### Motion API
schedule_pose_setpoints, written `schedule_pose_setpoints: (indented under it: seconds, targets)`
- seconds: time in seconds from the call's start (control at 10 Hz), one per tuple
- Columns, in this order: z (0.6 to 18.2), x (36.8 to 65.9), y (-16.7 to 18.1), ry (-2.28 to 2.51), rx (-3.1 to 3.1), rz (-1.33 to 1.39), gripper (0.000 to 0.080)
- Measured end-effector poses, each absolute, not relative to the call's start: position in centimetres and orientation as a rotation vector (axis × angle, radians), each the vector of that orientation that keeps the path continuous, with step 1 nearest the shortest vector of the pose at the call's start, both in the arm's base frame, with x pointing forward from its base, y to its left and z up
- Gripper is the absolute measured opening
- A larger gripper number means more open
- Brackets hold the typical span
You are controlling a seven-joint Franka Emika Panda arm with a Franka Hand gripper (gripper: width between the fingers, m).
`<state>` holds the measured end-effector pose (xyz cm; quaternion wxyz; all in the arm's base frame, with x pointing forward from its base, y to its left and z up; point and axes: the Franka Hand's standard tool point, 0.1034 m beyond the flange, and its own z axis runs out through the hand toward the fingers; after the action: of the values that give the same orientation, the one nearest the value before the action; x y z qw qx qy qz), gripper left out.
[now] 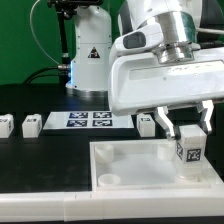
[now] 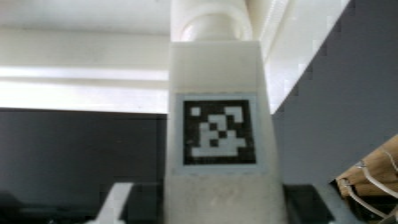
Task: Assemble one leg
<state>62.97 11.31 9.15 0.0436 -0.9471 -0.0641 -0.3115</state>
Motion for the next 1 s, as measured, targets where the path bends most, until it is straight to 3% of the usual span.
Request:
schedule_pose_setpoints:
  seconds: [0.5,0.6,0.7,0.8,1.0]
  targets:
    - [9.07,62.91,11.32,-0.197,-2.898,-0.941,0.0294]
    - [9.07,62.91,11.32,-0.197,-2.899,-0.941,0.0503]
    - [9.06,62.91,11.32,-0.197,-2.899,-0.94,0.0503]
    - [9.06,62.9,11.32,-0.197,-2.899,-0.94,0.0618]
    - [9.05,62.9,11.32,-0.197,-2.899,-0.94,0.064]
